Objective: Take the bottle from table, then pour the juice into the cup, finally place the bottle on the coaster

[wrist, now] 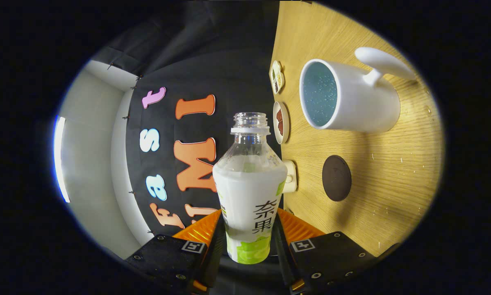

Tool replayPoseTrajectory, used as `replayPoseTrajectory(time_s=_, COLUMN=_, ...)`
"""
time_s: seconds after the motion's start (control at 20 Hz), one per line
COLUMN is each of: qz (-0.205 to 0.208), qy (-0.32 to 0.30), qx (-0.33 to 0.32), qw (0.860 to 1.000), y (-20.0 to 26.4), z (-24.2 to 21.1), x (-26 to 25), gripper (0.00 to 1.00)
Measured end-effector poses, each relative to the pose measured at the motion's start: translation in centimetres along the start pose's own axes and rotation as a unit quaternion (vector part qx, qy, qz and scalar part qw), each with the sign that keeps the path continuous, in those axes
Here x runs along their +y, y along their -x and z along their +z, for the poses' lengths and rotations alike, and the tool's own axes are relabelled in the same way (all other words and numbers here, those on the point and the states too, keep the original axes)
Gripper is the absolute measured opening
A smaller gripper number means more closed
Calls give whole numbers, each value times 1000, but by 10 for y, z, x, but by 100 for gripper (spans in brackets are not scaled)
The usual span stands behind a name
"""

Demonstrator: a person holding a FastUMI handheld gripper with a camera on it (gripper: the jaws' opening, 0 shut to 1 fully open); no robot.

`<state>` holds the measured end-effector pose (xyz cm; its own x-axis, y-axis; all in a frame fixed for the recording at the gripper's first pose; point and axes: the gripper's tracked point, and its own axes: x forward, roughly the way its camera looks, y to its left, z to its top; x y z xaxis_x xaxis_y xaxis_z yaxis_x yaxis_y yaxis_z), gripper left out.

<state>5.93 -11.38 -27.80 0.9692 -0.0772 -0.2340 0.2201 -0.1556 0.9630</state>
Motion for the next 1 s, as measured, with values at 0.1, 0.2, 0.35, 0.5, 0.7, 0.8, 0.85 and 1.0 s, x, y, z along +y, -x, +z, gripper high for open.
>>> replayPoseTrajectory(time_s=0.1, qz=3, qy=-17, qx=-4, qw=1000, y=-2, z=3, x=3, gripper=61)
replayPoseTrajectory(time_s=0.2, qz=8, qy=-32, qx=-6, qw=999, y=-3, z=4, x=7, gripper=61)
replayPoseTrajectory(time_s=0.35, qz=20, qy=-47, qx=-8, qw=999, y=-3, z=9, x=13, gripper=61)
replayPoseTrajectory(time_s=0.5, qz=20, qy=-48, qx=-9, qw=999, y=-3, z=7, x=14, gripper=61)
replayPoseTrajectory(time_s=0.7, qz=20, qy=-54, qx=-12, qw=998, y=-5, z=7, x=17, gripper=61)
replayPoseTrajectory(time_s=0.8, qz=21, qy=-55, qx=-11, qw=998, y=-6, z=7, x=18, gripper=61)
replayPoseTrajectory(time_s=0.85, qz=22, qy=-57, qx=-11, qw=998, y=-5, z=7, x=18, gripper=62)
replayPoseTrajectory(time_s=1.0, qz=26, qy=-64, qx=-12, qw=998, y=-6, z=8, x=19, gripper=61)
